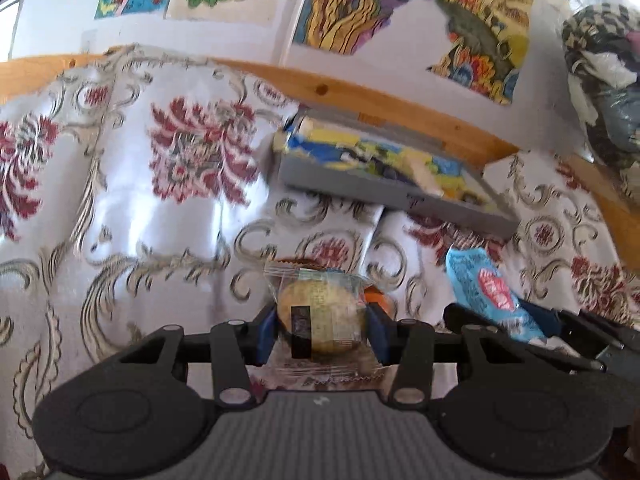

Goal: Organize snacks
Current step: 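Lift the fish-print packet and wrapped bun and carry them over the grey tray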

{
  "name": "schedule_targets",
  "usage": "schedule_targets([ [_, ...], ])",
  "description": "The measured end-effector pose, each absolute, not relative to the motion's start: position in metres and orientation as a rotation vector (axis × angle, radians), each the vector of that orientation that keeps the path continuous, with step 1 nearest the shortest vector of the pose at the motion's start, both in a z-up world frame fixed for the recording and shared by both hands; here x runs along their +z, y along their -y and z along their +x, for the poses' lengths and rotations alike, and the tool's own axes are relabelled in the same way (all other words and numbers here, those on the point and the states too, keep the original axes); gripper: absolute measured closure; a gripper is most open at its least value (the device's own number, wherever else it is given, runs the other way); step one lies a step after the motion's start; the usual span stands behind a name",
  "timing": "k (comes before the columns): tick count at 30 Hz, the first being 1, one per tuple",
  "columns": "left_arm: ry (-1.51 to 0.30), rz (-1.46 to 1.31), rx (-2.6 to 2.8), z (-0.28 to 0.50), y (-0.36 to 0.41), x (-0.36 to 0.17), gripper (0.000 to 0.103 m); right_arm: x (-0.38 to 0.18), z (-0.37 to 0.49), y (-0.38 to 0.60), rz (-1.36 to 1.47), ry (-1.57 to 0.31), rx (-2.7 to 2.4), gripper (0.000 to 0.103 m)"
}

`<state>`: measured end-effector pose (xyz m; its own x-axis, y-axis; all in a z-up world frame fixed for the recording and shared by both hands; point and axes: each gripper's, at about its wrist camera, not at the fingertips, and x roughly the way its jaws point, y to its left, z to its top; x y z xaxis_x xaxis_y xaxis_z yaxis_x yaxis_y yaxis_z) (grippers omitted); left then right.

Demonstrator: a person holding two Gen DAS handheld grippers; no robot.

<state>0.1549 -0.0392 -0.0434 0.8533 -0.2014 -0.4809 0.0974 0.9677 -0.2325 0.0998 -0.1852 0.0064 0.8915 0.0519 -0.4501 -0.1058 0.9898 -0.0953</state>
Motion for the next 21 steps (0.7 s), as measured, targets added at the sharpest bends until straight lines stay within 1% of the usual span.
schedule_targets([
  [10, -0.423, -0.187, -0.172, 0.164, 0.064, -0.004, 0.053, 0.044, 0.096, 0.206, -0.091, -0.38, 0.073, 0.049],
  [13, -0.4, -0.192, -0.176, 0.178, 0.072, 0.01, 0.053, 0.058, 0.106, 0.212, -0.106, -0.358, 0.119, 0.049],
  [18, -0.333, -0.196, -0.144, 0.203, 0.079, 0.034, 0.053, 0.076, 0.127, 0.222, -0.224, -0.244, 0.168, 0.048],
  [21, -0.315, -0.2, -0.121, 0.221, 0.084, 0.044, 0.053, 0.079, 0.146, 0.234, -0.205, -0.222, 0.151, 0.048],
])
